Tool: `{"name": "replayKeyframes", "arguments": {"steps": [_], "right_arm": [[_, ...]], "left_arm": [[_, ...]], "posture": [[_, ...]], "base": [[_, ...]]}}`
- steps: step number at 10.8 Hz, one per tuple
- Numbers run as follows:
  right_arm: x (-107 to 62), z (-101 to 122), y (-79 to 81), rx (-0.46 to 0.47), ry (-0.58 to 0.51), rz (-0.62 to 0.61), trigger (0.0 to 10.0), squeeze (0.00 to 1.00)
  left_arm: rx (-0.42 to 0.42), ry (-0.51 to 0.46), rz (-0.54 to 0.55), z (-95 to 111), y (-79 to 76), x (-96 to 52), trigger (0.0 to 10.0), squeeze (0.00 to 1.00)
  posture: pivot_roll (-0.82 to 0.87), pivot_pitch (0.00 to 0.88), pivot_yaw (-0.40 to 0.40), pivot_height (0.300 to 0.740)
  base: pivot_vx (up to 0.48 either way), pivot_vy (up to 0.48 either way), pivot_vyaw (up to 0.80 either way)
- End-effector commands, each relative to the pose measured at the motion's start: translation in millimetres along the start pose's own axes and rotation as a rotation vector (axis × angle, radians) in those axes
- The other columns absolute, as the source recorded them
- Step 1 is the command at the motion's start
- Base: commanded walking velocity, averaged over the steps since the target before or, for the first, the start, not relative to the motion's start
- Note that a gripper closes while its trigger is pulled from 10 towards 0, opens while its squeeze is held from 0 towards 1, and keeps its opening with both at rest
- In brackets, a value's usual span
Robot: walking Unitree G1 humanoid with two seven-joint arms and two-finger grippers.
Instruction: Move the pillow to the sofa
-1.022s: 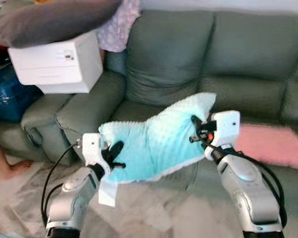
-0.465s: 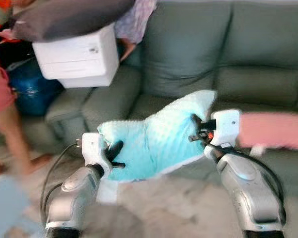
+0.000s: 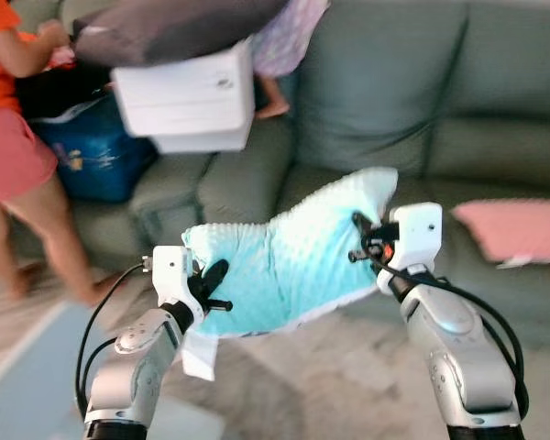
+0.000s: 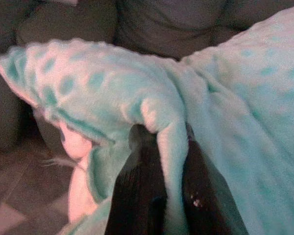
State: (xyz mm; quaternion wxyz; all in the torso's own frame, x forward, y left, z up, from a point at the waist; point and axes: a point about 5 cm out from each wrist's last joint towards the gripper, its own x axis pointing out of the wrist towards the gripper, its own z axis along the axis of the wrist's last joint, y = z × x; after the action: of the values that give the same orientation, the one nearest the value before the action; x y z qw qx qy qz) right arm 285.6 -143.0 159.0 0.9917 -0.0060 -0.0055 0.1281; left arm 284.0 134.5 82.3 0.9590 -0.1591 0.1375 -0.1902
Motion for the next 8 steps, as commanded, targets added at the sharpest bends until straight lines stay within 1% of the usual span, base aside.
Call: {"name": "replayKeyframes", "arguments": {"steps": [1, 2, 3, 4, 5, 8], "right_arm": [[0.2, 5.2, -1.5, 0.002, -0.023, -0.008, 10.0, 0.00], [0.1, 5.0, -1.6, 0.002, -0.023, -0.009, 10.0, 0.00], [0.3, 5.4, -3.3, -0.002, -0.025, -0.016, 10.0, 0.00], [0.4, 5.0, -3.3, -0.002, -0.024, -0.016, 10.0, 0.00], [0.5, 5.0, -3.1, -0.001, -0.024, -0.014, 10.0, 0.00], [1.1, 5.1, -2.7, -0.001, -0.026, -0.010, 10.0, 0.00]], "left_arm": [[0.025, -0.008, -0.017, 4.4, -3.6, 1.3, 10.0, 0.00], [0.025, -0.009, -0.017, 4.3, -3.8, 1.3, 10.0, 0.00], [0.045, -0.013, -0.021, 5.4, -8.0, 4.6, 10.0, 0.00], [0.046, -0.028, -0.013, 7.2, -6.8, 4.6, 10.0, 0.00], [0.014, -0.049, -0.006, 9.0, -6.3, 3.7, 10.0, 0.00], [0.016, -0.052, -0.017, 8.7, -7.4, 3.8, 10.0, 0.00]], "posture": [[-0.25, 0.030, 0.037, 0.740], [-0.25, 0.031, 0.037, 0.740], [-0.25, 0.032, 0.035, 0.740], [-0.25, 0.032, 0.034, 0.740], [-0.25, 0.032, 0.034, 0.740], [-0.24, 0.027, 0.034, 0.740]], "base": [[0.000, 0.480, 0.00], [0.000, 0.480, 0.00], [0.000, -0.480, 0.00], [0.000, -0.386, 0.00], [0.000, 0.000, 0.00], [0.000, 0.000, 0.00]]}}
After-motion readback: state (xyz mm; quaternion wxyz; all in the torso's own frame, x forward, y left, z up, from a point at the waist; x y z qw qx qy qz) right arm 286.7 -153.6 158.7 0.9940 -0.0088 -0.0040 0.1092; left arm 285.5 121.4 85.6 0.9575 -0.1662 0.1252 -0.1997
